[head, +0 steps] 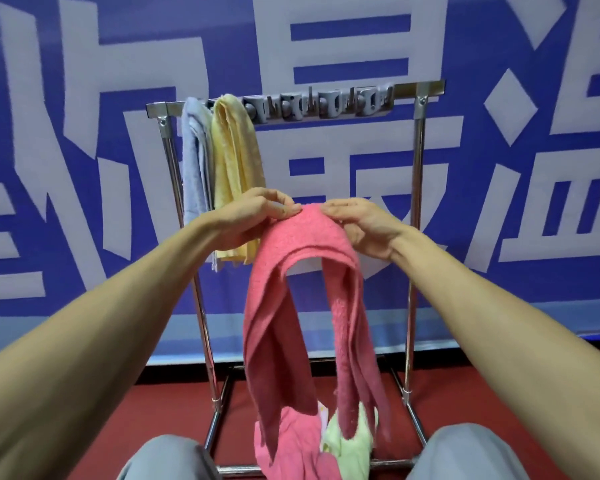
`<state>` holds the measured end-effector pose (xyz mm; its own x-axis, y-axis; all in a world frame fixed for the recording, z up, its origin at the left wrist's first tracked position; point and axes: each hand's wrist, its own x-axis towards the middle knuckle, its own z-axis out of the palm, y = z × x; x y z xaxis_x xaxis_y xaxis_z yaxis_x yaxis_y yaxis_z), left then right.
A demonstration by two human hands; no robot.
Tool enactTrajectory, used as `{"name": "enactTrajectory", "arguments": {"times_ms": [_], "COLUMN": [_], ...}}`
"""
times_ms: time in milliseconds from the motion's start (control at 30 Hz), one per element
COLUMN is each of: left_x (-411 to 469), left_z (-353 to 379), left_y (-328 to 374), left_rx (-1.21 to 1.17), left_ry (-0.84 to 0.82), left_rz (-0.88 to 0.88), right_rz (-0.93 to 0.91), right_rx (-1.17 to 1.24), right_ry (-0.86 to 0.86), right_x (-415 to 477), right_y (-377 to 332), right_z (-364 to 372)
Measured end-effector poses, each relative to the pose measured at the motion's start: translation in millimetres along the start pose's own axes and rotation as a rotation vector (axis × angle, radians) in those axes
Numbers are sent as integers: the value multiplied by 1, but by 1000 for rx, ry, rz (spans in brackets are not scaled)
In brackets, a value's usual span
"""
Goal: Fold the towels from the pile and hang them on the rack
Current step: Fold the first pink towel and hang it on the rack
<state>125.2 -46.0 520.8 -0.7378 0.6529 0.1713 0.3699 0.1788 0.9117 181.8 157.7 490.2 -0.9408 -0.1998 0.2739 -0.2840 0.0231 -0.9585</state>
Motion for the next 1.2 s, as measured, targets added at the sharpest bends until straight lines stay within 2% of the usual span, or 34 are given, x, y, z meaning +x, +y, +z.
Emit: {"name": "enactTrajectory", "arguments": {"times_ms": [233,333,467,600,767,967,1200], "left_x": [-11,-13,-10,0,15,27,44], "left_z": [8,11,9,-4,-21,-48,-63], "left_y": [-22,-24,-12,2,15,29,37], "left_rx": [-176,-173,-100,-79,-92,20,192], "left_ry": [-210,-290,-250,-247,-207,-196,-219], "left_rz": [24,34,65,118,125,104,44], "right_rz": [-89,-98,-97,-93,-65,42,1], "right_rx": [84,89,60,-21,-113,-442,-543], "right_ry": [112,180,241,233,175,-20,50], "right_x": [-3,0,7,14,25,36,66], "right_y": [-24,-29,-35,-44,-66,-88,-92], "right_z": [0,-2,-7,-17,-25,-39,-51]}}
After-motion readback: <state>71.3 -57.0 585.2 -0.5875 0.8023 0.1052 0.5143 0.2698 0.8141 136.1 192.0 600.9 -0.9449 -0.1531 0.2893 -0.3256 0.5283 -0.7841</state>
